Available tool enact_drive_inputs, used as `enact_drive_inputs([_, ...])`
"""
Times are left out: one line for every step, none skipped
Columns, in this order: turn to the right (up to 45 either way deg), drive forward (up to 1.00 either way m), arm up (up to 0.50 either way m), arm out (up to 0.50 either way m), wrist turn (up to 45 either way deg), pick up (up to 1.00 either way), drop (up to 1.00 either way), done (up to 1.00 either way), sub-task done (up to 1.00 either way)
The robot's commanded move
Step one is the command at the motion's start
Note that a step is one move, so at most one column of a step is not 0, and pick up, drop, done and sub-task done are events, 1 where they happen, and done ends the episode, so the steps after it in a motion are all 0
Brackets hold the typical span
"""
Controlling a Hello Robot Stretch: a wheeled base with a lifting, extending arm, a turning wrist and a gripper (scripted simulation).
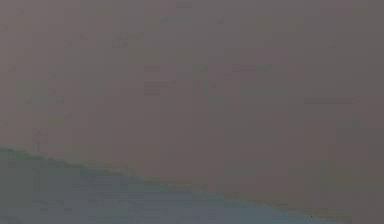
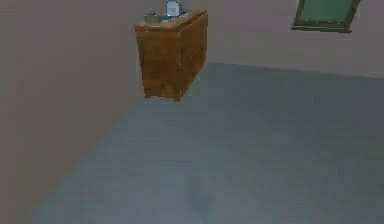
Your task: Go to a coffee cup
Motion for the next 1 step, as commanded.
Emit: enact_drive_inputs([-45.0, 0.00, 0.00, 0.00, 0.0, 0.00, 0.00, 0.00, 0.00])
